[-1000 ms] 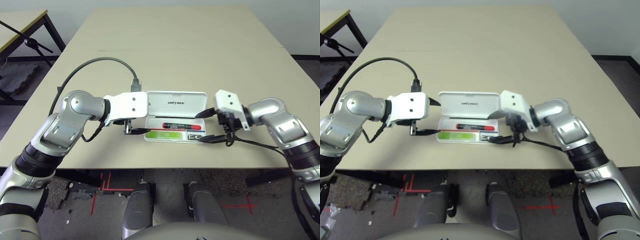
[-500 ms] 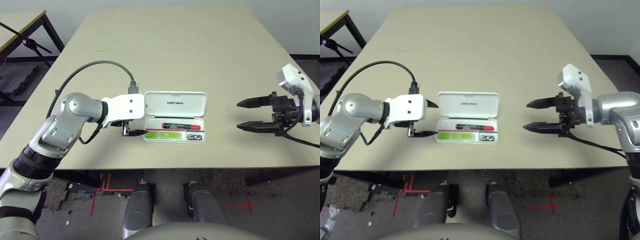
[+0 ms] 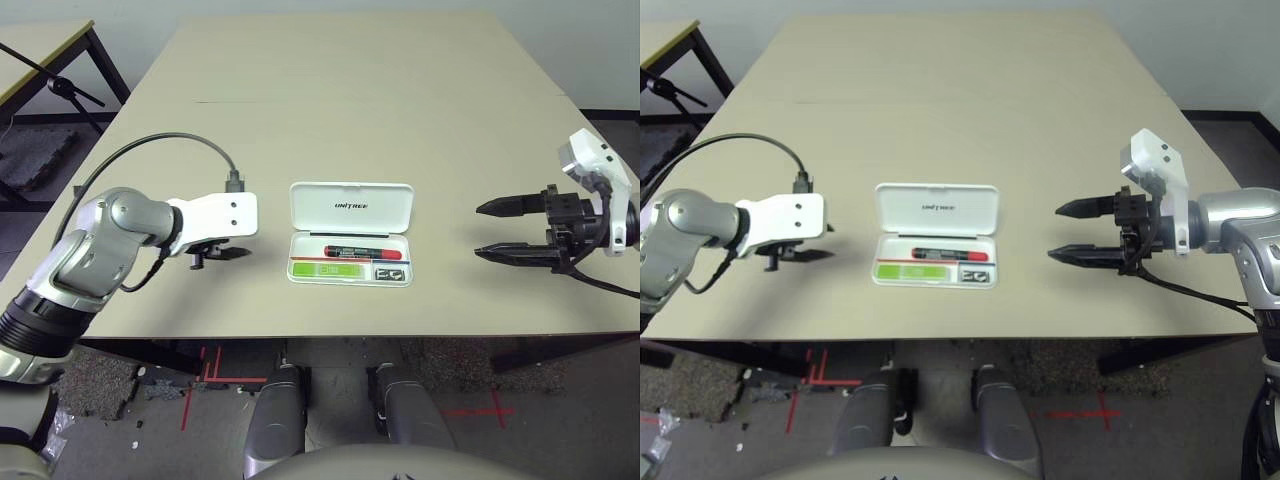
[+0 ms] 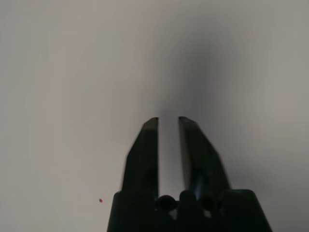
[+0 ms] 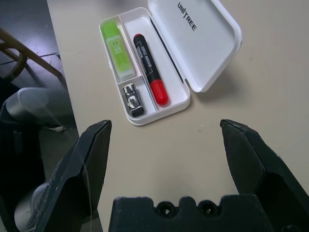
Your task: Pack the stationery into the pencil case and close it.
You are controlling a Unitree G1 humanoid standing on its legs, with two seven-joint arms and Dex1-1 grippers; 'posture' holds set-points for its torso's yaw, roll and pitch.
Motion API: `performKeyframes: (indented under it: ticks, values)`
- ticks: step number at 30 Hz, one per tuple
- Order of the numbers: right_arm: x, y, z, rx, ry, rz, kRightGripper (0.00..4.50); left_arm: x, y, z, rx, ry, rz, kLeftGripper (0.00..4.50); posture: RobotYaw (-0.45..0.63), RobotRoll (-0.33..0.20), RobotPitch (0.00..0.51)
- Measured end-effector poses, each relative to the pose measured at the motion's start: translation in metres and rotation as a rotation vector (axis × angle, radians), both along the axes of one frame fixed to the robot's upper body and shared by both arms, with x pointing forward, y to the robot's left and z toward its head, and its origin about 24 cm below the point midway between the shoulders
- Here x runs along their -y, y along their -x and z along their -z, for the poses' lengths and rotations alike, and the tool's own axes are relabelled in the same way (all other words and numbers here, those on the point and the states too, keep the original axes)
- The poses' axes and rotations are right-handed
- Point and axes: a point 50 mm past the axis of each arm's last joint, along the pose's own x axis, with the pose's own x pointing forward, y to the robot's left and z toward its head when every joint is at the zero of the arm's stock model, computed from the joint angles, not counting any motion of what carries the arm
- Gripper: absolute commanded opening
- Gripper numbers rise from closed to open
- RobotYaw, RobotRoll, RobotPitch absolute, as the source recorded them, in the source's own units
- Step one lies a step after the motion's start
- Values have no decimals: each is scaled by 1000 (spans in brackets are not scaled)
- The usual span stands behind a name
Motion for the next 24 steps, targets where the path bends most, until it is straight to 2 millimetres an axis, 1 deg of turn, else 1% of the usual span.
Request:
performKeyframes:
  ticks: [3, 7, 10, 13, 18, 23, 24]
  values:
    - [-3, -1, 2, -3, 0, -10, 4500, 6, -10, 2, 30, 59, 2, 35, 50, 0, 111]
    - [-5, -2, 1, 9, -3, -13, 4500, 20, -29, 1, 112, 203, 2, 35, 50, 0, 111]
    - [-5, -2, 1, 11, -4, -11, 4500, 22, -44, 5, 153, 286, -40, 35, 40, 0, 109]
    - [-6, -3, 1, 14, -5, -12, 4500, 29, -57, 9, 175, 364, -72, 35, 40, 0, 109]
    - [-7, -3, 1, 16, -4, -13, 4500, 38, -66, 17, 150, 456, -89, 35, 29, 0, 107]
    - [-8, -2, 0, 25, 0, -16, 4500, 47, -66, 25, 106, 504, -70, 35, 29, 0, 107]
    - [-8, -2, 0, 27, 1, -15, 4500, 49, -66, 25, 101, 509, -68, 35, 8, 0, 101]
